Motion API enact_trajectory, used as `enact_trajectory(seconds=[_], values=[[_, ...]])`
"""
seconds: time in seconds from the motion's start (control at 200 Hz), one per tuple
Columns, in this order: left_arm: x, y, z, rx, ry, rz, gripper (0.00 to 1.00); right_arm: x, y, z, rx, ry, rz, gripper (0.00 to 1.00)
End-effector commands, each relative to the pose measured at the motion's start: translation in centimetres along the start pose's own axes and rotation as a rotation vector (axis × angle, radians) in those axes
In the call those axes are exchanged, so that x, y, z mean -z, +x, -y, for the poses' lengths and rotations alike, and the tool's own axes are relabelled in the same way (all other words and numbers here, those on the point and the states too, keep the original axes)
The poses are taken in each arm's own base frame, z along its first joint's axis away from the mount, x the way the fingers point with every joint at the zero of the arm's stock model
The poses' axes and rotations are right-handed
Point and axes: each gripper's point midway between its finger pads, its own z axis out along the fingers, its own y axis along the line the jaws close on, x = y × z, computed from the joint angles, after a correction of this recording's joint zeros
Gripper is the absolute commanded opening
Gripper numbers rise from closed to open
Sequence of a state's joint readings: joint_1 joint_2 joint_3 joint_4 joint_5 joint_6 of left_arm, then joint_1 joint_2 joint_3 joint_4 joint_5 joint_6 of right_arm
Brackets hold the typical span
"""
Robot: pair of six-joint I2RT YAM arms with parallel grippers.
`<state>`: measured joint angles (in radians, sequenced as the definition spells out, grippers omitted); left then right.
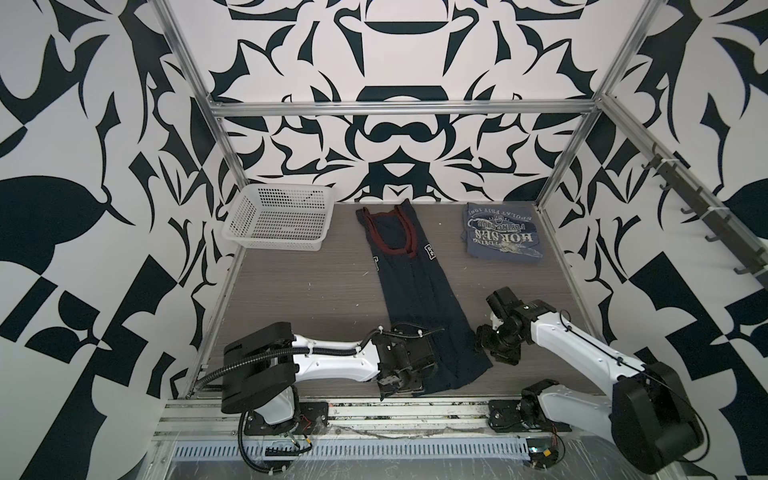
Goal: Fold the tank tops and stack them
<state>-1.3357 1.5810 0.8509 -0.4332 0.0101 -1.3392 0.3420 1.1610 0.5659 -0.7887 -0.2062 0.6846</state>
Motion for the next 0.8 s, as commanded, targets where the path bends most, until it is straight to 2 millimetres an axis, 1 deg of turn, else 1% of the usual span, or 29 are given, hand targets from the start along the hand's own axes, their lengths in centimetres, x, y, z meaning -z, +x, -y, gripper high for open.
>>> enact_trajectory(seconds=[0.0, 0.11, 0.18, 0.26, 0.355, 0.435, 0.55, 0.58, 0.665, 0.755, 0.795], values=[[-0.5, 0.5, 0.7, 0.024, 0.017, -0.032, 0.58, -0.7, 0.6, 0.0, -0.012, -0.006, -0.02, 0.65], [-0.8, 0.6, 0.7, 0.019, 0.014, -0.041, 0.5, -1.3, 1.3, -0.1, -0.003, 0.003, -0.036, 0.61], [-0.8, 0.6, 0.7, 0.017, 0.011, -0.042, 0.44, -1.7, 1.8, -0.4, 0.007, 0.008, -0.046, 0.54], [-0.7, 0.5, 0.4, 0.019, -0.003, -0.037, 0.37, -2.0, 2.4, -0.5, 0.019, 0.023, -0.051, 0.49], [-0.4, 0.3, -0.1, 0.023, -0.02, -0.018, 0.29, -1.9, 2.9, -0.9, 0.029, 0.026, -0.046, 0.38], [0.0, 0.0, -0.4, 0.023, -0.029, 0.002, 0.22, -1.7, 3.4, -1.4, 0.041, 0.022, -0.028, 0.2], [1.0, -0.4, -0.9, 0.032, -0.034, 0.037, 0.12, -1.0, 4.1, -2.2, 0.057, 0.01, -0.005, 0.03], [1.3, -0.6, -1.2, 0.034, -0.038, 0.051, 0.09, -0.8, 4.3, -2.4, 0.06, 0.001, 0.0, 0.0], [2.8, -1.0, -1.9, 0.048, -0.039, 0.091, 0.03, 0.1, 4.6, -3.4, 0.069, -0.03, 0.019, 0.0], [5.0, -1.3, -2.2, 0.051, -0.02, 0.133, 0.0, 1.5, 4.8, -4.5, 0.085, -0.056, 0.04, 0.0], [6.1, -1.4, -2.5, 0.056, -0.02, 0.151, 0.0, 2.4, 4.6, -5.4, 0.093, -0.08, 0.058, 0.0]])
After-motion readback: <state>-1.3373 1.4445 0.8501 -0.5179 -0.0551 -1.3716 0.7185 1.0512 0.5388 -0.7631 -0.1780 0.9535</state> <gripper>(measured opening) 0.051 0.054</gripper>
